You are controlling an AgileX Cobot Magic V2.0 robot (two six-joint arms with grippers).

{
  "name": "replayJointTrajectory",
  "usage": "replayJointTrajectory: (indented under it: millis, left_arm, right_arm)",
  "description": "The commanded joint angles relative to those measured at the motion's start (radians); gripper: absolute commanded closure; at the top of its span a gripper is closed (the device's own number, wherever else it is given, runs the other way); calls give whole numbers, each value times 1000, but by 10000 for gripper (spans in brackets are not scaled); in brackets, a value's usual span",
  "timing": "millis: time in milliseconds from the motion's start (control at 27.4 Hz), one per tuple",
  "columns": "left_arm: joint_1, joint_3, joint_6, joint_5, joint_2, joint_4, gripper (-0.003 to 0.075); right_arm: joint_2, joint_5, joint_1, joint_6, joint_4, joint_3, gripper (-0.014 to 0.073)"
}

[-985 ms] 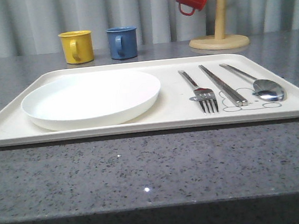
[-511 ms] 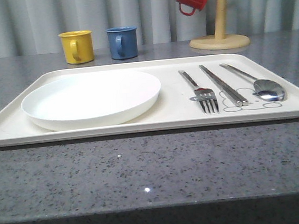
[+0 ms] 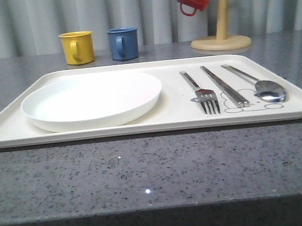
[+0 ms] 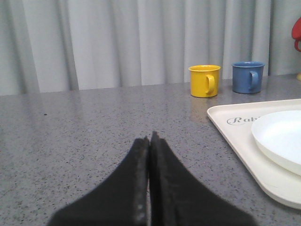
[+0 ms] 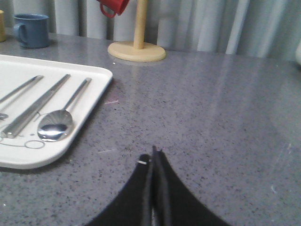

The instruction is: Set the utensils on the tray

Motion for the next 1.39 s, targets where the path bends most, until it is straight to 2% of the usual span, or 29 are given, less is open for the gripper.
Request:
replayJointTrajectory:
  millis: [0, 365, 511, 657, 1350]
  left_arm:
    - [0, 2, -1, -83, -23, -9, 738]
    - [0, 2, -1, -83, -23, -9, 738]
    - [0, 2, -1, -83, -23, -9, 738]
    - [0, 2, -1, -83, -23, -9, 738]
    - [0, 2, -1, -83, -23, -9, 738]
  right_arm:
    - [-18, -196, -31, 1, -13, 43, 662]
    - [-18, -202, -32, 1, -13, 39, 662]
    - [-18, -208, -32, 26, 37, 39, 662]
    - [-18, -208, -32, 61, 31, 39, 662]
    - [-18, -207, -32, 61, 31, 39, 662]
